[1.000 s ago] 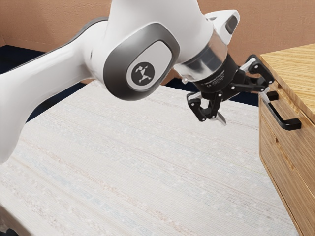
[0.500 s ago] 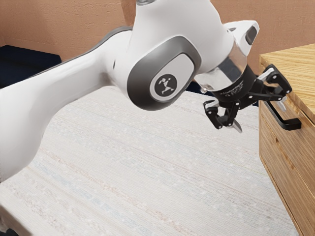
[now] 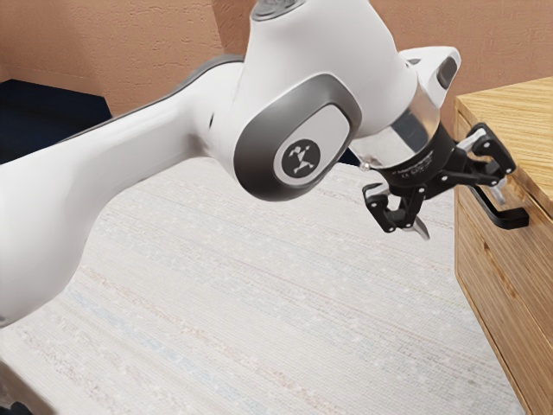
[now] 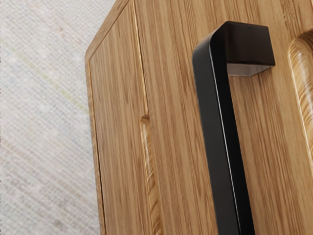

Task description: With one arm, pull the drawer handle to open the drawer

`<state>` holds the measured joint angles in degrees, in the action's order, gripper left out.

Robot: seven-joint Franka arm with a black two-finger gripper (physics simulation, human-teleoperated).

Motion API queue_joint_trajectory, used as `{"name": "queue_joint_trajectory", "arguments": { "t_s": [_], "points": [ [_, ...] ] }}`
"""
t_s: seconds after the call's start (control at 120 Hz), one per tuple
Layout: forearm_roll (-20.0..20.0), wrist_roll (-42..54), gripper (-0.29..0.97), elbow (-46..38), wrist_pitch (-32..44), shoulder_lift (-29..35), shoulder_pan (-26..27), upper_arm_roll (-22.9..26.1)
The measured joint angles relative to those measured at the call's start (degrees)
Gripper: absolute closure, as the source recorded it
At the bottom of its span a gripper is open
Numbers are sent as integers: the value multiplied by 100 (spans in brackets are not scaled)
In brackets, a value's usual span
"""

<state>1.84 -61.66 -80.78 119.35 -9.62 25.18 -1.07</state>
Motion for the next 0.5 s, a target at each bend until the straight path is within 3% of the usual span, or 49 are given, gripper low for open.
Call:
{"name": "queue_joint_trajectory", "arguments": {
  "t_s": [0.5],
  "points": [
    [-24, 5, 26, 15, -284, 5, -10, -13]
  ]
}}
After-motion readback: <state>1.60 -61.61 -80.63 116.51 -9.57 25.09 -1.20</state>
